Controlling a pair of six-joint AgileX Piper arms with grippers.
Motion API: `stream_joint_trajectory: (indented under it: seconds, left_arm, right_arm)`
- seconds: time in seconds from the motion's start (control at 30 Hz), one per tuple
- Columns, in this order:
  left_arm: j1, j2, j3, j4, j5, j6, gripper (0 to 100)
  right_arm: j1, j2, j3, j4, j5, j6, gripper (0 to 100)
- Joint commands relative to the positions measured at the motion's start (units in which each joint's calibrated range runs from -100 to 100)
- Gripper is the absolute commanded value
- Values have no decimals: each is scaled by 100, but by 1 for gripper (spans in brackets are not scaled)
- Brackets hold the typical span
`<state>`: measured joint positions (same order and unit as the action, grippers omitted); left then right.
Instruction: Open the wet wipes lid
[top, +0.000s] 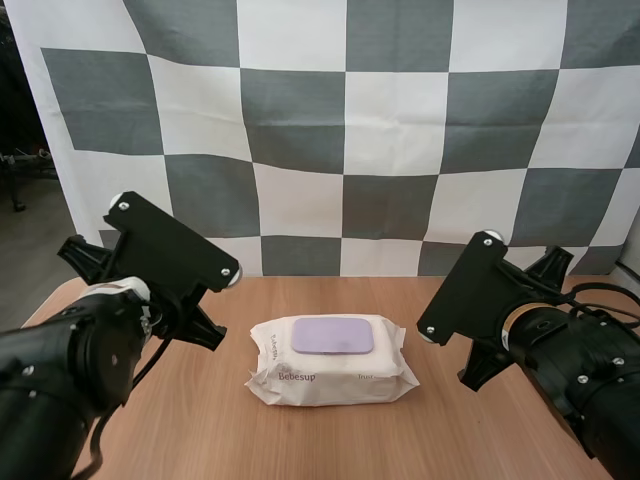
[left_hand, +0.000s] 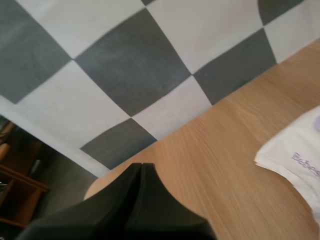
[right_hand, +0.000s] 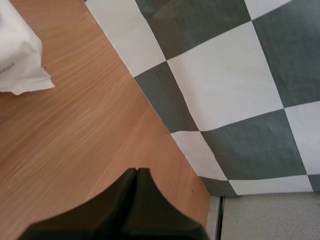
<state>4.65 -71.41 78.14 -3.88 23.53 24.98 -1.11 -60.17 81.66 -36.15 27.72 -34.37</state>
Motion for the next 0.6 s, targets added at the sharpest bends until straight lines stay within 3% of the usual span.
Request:
stream_joint_trajectory:
  seconds: [0.0,0.37,0.47,0.57]
  left_arm:
    - [5,1211,-433,-2059,4759,1028,0]
    - [23,2830,-537,-3633,4837,3041,0]
    - [165,3018,-537,-4589,5115,3792,0]
    - [460,3192,-537,-5173,5805,4428,0]
  right_arm:
    - [-4,138,-8,-36,-364,-10,0]
    - [-4,442,-8,-64,-196,64,0]
    - [-4,442,-8,-64,-48,86,0]
    - [-4,442,-8,-74,-44,86,0]
